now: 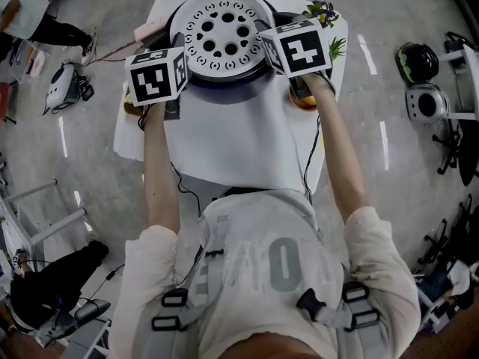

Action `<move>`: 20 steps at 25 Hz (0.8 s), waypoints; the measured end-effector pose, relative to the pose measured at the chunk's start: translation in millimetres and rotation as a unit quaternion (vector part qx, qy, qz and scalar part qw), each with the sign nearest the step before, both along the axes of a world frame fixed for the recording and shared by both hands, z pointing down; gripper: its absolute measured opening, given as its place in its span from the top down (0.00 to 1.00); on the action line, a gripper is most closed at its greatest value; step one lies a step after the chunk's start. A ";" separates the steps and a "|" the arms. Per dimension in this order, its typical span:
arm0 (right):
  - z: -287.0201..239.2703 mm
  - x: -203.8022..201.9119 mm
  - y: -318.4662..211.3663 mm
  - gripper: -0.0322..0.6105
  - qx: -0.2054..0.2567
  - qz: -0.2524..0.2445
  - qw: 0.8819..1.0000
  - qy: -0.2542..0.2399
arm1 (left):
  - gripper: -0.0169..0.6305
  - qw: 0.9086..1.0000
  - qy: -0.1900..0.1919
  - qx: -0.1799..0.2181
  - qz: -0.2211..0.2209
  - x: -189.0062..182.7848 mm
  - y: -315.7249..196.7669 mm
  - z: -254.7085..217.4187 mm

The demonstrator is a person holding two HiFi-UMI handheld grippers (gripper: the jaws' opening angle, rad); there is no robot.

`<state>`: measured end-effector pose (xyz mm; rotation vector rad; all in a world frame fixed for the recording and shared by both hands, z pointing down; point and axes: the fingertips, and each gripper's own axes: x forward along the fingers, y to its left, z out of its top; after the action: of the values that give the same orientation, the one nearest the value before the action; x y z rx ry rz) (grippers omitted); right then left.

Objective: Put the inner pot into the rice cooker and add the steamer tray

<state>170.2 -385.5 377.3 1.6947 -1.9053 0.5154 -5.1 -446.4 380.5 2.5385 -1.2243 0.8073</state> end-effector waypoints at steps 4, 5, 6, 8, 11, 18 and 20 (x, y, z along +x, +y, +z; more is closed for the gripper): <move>3.1 1.2 -1.6 0.74 0.026 0.012 0.999 0.016 | 0.83 1.000 -0.021 0.019 0.002 1.7 -0.7 2.2; 4.5 1.7 -0.9 0.74 0.034 0.014 0.999 0.022 | 0.83 0.999 -0.029 0.024 0.003 2.7 -0.3 3.6; 5.8 2.1 -0.3 0.74 0.040 0.014 0.999 0.034 | 0.83 0.999 -0.036 0.030 0.005 4.0 0.2 4.7; 8.1 2.7 -0.2 0.75 0.045 0.008 0.996 0.078 | 0.84 0.998 -0.049 0.042 0.007 6.3 0.8 5.2; 9.9 1.1 -1.4 0.82 0.048 -0.004 0.990 0.134 | 0.84 0.997 -0.050 0.050 0.005 5.9 0.9 3.6; 12.3 0.8 -0.1 0.83 0.051 -0.007 0.990 0.134 | 0.84 0.998 -0.047 0.048 0.002 6.4 2.1 5.6; 11.8 0.1 0.6 0.83 0.052 -0.007 0.990 0.133 | 0.84 0.998 -0.047 0.048 0.001 5.7 2.5 5.2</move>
<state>170.3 -384.9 389.1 1.7178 -1.7758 0.1745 0.6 -443.9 385.7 2.6035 -1.3206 0.8986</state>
